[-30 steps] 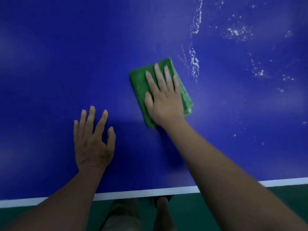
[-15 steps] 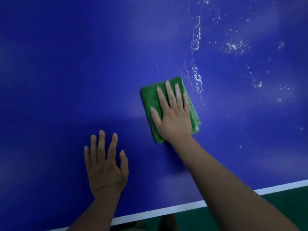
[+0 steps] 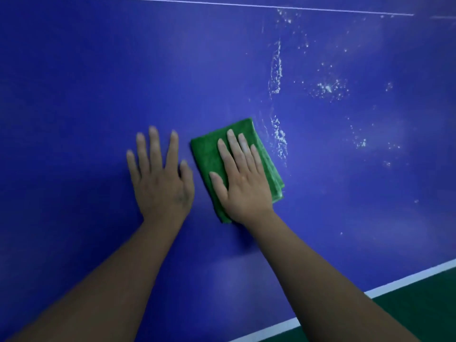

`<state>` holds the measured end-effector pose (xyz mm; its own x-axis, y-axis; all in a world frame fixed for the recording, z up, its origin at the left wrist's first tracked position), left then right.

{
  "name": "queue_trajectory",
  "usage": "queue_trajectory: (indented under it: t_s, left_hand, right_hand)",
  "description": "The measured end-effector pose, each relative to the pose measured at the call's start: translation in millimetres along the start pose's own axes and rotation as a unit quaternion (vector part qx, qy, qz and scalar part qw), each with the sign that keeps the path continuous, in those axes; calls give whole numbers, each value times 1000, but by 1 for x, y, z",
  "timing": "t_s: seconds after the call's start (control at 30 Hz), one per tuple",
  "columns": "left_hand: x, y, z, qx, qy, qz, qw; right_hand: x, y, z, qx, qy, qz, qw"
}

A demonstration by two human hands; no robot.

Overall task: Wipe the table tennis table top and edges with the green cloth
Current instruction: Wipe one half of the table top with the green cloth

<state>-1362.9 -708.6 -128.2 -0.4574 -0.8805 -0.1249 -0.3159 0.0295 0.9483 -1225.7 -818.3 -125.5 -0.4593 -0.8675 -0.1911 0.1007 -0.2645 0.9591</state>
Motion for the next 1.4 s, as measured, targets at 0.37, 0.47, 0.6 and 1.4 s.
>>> queue_trajectory:
  t_s: [0.37, 0.47, 0.6, 1.4]
  left_hand:
    - [-109, -31, -43, -34, -2, -34, 999]
    - [-112, -30, -45, -40, -3, -29, 999]
    - [-113, -30, -45, -34, -4, -34, 999]
    - [-117, -30, -51, -12, 6, -86, 996]
  right_hand:
    - [-141, -8, -88, 31, -139, -42, 989]
    - [-143, -12, -85, 70, -136, -33, 988]
    - [-97, -13, -58, 50, -78, -46, 995]
    - [-273, -39, -76, 59, -73, 2, 996]
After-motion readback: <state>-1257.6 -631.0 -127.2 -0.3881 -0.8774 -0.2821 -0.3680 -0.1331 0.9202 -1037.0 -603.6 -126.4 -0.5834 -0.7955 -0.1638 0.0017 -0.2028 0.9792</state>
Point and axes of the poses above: each hand's wrist, its own x-axis away from the middle knuckle, its own y-axis out of the back of the hand, z = x × y, the point moved 5 cm from there along -x, towards the middle knuckle, and after that the axes turned 9 degrees about -z, right-handed, at the moved point
